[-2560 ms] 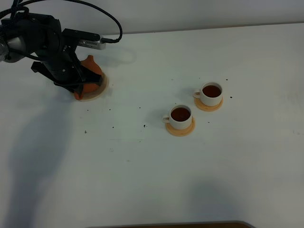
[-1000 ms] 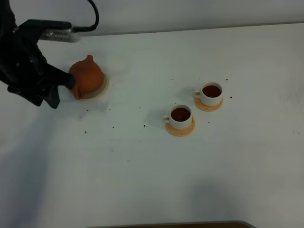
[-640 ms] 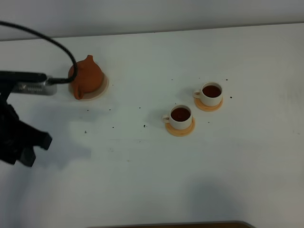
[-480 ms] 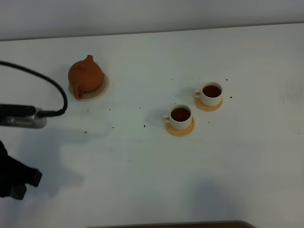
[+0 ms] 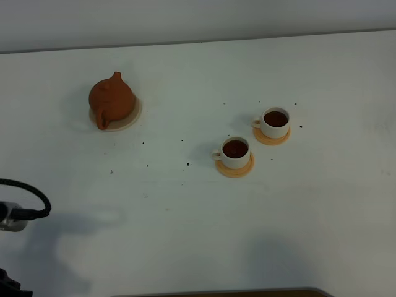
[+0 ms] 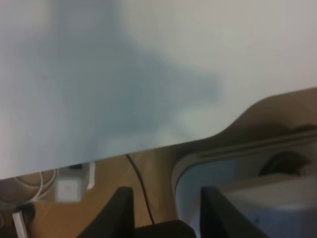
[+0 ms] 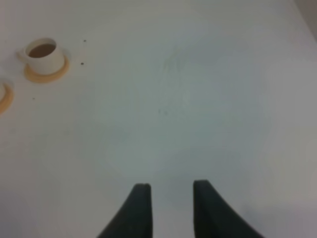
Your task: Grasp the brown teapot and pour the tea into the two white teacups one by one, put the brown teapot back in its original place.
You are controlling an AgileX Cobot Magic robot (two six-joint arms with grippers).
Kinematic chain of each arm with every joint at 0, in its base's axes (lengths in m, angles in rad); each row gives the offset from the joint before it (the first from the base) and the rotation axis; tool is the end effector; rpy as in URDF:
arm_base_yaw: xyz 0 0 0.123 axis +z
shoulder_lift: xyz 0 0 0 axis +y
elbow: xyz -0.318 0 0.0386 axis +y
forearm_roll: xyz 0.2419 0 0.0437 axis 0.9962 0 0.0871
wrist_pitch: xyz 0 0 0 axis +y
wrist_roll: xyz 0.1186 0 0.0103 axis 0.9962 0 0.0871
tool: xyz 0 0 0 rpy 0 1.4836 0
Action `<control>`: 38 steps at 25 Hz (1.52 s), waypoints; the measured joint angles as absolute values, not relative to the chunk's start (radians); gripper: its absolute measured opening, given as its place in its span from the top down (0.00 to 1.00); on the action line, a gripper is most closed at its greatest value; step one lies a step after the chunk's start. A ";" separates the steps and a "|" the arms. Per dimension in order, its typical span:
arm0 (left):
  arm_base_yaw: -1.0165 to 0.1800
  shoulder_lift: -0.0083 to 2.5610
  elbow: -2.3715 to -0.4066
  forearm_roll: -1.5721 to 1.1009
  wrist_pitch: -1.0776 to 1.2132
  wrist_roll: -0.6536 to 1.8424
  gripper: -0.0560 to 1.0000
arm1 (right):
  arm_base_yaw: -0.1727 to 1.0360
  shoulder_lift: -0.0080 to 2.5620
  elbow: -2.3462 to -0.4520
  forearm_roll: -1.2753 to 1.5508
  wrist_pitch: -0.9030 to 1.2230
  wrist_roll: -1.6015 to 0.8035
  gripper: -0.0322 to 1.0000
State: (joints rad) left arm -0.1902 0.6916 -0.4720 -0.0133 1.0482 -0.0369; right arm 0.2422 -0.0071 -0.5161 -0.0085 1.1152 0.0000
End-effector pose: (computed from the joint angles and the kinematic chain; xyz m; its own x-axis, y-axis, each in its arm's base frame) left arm 0.0690 -0.0147 0.2354 -0.9157 0.1320 -0.3796 0.1536 0.9878 -0.0272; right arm -0.0254 -0.0072 0.2604 -0.4686 -0.1196 -0.8753 -0.2351 0.9719 -0.0070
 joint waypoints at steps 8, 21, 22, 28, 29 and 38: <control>-0.190 0.505 -0.468 0.006 1.051 -0.044 0.61 | 0.242 -0.007 -0.516 -0.008 1.115 0.000 0.74; 0.049 0.264 -0.463 0.018 1.053 -0.041 0.61 | 0.242 -0.007 -0.516 -0.008 1.115 0.000 0.74; 0.059 0.245 -0.463 0.018 1.053 -0.040 0.61 | 0.242 -0.007 -0.516 -0.008 1.115 0.000 0.74; 0.067 0.130 -0.463 0.017 1.053 -0.037 0.61 | 0.242 -0.007 -0.516 -0.008 1.115 0.000 0.74; 0.067 0.109 -0.463 0.017 1.053 -0.037 0.61 | 0.242 -0.007 -0.516 -0.008 1.115 0.000 0.74; 0.067 -0.004 -0.463 0.017 1.055 -0.035 0.61 | 0.242 -0.007 -0.516 -0.008 1.115 0.000 0.74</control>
